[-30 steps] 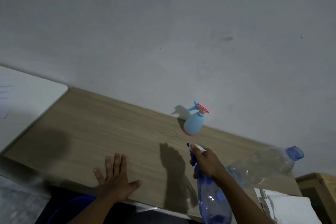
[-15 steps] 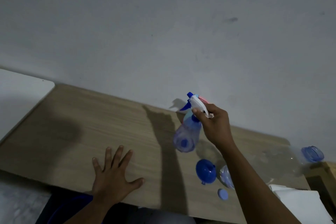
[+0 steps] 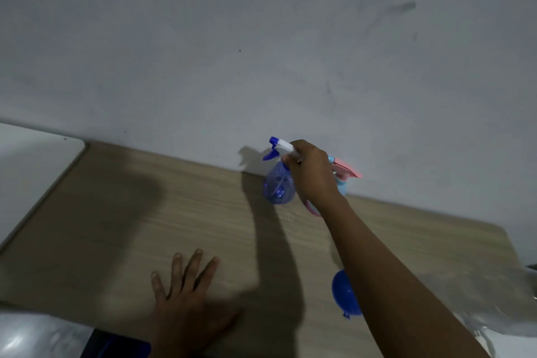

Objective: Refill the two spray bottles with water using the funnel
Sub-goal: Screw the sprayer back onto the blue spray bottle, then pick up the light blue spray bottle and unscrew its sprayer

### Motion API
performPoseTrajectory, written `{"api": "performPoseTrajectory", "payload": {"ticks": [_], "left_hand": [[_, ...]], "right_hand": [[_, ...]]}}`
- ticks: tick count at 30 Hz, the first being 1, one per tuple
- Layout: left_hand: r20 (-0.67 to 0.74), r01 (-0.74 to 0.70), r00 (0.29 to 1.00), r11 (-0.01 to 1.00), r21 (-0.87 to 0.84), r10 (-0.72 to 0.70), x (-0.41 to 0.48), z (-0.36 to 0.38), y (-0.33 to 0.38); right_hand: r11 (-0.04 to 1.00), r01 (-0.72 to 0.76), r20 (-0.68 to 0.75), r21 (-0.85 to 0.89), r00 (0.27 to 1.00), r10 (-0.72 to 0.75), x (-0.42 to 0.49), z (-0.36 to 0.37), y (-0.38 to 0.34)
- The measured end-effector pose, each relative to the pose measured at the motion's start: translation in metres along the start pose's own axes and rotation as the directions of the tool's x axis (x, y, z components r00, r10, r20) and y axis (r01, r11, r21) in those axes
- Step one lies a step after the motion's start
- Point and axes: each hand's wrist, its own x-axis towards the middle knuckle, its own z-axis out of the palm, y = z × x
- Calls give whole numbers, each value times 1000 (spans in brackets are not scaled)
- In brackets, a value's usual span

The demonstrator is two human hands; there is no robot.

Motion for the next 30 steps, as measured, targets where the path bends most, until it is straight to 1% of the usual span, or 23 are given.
{"api": "performPoseTrajectory", "payload": {"ticks": [5,7,9,12,16,18,21,23,25,26,28,29,30], "left_hand": [[47,27,999,1000,-14,-26,2,-3,1],[45,24,999,1000,-19,-24,2,-5,2],[37,16,999,1000,-17,-15,1,-5,2],[71,28,997,1000,0,-28,-1,-2,-1],[80,84,993,996,9,-85,0,-2,-4],[89,101,991,995,12,-102,-2,-1,-3],[36,83,996,996,24,-84,-3,0,-4],[10,78,997,997,-18,-77,0,2,-3],[-7,71,997,993,-99,-72,10,2,10],[-35,36,999,991,-131,-41,16,1,22],[-127,-82,990,983,-162,62,34,-1,52],[-169,-136,980,971,-196,104,44,-4,71],[-182,-173,975,951,-258,129,54,-9,90]], "right_hand": [[963,73,44,-261,997,-63,10,-5,-4],[946,98,73,-310,994,-79,11,-10,-5],[946,88,66,-312,995,-71,8,-17,-6],[964,49,-47,-261,997,-64,-4,-28,0],[997,37,-233,-73,971,-53,-44,-33,17],[1000,15,-283,24,959,-8,-71,-29,31],[982,-104,-280,158,949,146,-105,-20,60],[958,-189,-269,214,932,244,-117,-16,84],[935,-261,-233,239,920,316,-125,-15,104],[926,-286,-210,248,917,339,-125,-16,112],[911,-320,-152,258,918,366,-120,-18,124],[908,-330,-124,258,921,369,-114,-19,128],[908,-330,-97,258,926,364,-108,-20,132]]}}
